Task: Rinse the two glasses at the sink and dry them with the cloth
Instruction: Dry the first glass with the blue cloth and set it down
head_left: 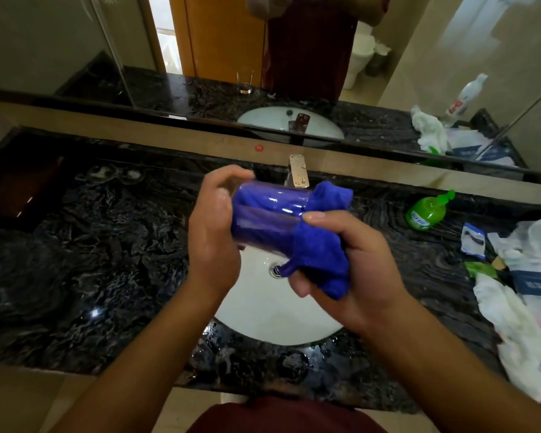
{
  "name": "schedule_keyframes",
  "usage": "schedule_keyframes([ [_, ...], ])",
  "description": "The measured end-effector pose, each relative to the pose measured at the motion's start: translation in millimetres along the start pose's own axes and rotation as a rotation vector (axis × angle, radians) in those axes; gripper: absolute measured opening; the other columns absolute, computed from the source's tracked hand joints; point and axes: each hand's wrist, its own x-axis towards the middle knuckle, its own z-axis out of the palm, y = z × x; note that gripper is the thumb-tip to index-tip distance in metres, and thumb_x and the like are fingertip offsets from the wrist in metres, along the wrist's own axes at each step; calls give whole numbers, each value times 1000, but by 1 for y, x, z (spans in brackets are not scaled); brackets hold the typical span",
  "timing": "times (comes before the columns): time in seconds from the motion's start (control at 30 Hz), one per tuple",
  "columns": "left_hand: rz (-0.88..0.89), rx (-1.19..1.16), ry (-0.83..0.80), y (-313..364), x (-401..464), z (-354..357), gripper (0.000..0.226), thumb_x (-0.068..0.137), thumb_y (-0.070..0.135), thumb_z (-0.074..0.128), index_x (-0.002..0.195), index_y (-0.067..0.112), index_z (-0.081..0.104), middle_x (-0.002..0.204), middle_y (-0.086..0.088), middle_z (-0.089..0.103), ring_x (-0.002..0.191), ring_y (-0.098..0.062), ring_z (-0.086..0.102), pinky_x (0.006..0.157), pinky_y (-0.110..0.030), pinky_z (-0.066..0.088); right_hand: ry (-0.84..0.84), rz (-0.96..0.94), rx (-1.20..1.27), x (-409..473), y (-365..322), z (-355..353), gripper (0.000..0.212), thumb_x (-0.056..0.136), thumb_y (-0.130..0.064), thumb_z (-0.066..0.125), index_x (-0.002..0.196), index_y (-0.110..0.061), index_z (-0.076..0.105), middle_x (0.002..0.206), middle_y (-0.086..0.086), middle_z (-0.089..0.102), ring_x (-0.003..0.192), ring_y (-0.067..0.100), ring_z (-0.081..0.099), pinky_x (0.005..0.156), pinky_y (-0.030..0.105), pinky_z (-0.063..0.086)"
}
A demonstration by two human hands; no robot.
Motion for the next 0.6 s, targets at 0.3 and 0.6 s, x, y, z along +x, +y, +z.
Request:
schedule_keyframes([
  [0.3,-601,112,-160,21,12,-5,47,103,55,40,78,28,70,62,0,61,55,-9,52,51,-22,39,-449,-525,-1757,5,-26,-21,35,81,-18,74,115,-17,67,93,-13,65,79,9,57,65,28,47],
  [0.6,-662,166,-203,23,21,1,55,108,46,36,67,21,63,48,9,37,41,-8,29,41,-19,22,-619,-713,-2382,27,-32,-23,62,77,-8,61,137,-19,63,136,0,69,128,22,64,117,64,35],
])
